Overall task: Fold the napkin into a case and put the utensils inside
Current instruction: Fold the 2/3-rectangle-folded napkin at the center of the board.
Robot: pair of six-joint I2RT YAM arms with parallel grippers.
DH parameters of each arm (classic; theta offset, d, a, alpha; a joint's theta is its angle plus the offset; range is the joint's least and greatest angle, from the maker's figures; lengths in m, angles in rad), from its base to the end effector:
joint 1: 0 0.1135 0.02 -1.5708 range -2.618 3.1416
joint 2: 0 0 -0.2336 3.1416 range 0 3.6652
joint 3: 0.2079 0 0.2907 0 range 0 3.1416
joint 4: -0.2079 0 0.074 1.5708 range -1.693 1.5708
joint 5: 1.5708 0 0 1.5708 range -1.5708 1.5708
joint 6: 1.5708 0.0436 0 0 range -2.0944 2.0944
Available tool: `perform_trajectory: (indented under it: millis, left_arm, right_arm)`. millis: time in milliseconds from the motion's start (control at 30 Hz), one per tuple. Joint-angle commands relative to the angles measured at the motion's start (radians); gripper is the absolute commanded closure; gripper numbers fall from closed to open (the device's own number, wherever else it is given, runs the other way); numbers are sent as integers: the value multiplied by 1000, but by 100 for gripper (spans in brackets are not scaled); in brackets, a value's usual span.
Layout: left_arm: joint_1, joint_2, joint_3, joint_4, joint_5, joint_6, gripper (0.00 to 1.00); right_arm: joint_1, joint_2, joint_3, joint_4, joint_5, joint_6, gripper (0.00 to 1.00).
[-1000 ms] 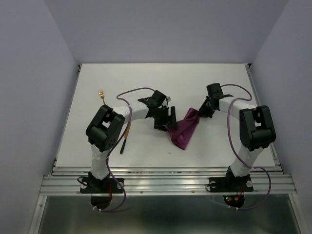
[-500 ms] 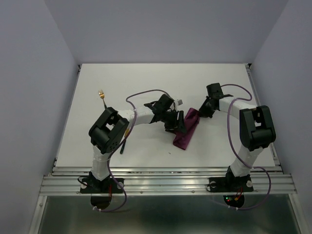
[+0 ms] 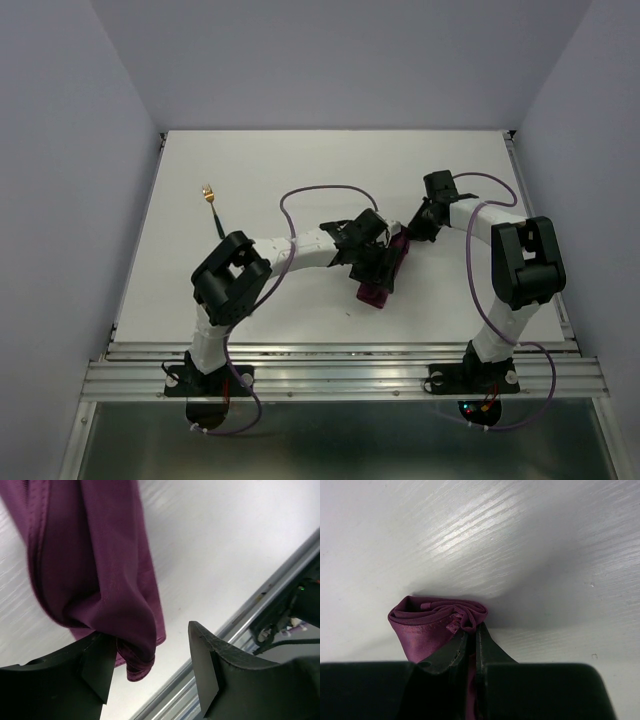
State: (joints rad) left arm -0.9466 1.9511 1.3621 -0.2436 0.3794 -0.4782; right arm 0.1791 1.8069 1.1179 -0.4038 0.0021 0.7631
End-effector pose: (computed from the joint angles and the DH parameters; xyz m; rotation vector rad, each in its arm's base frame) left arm 0.2520 -0.3775 0.1376 0.7994 2.5098 -1.0459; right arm 0.3803 0.0687 0.1017 0.7777 2.5849 0.2960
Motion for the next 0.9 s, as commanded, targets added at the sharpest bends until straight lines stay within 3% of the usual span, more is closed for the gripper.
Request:
perform_trajectory:
  millis: [0, 233, 533, 667, 767, 833, 867]
  left_arm:
    - [-6, -92, 57, -88, -146, 42, 31]
    - [-6, -173, 63, -129, -197, 58, 32]
    - [55, -189, 46, -28, -169, 4, 37]
    - [92, -126, 78, -51, -221, -60, 53]
    - [123, -84, 98, -82, -241, -108, 86]
    - [132, -61, 114, -112, -272, -126, 100]
    - [134, -54, 118, -120, -275, -126, 100]
  right_arm:
    - [7, 9, 16, -38, 41, -13, 99]
    - [7, -3, 11, -40, 42, -16, 99]
    - [7, -11, 10, -43, 41, -11, 99]
    - [7, -17, 8, -44, 44, -11, 99]
    - [7, -23, 8, -46, 45, -10, 99]
    - [7, -23, 6, -47, 45, -10, 99]
    - [7, -24, 6, -46, 45, -10, 99]
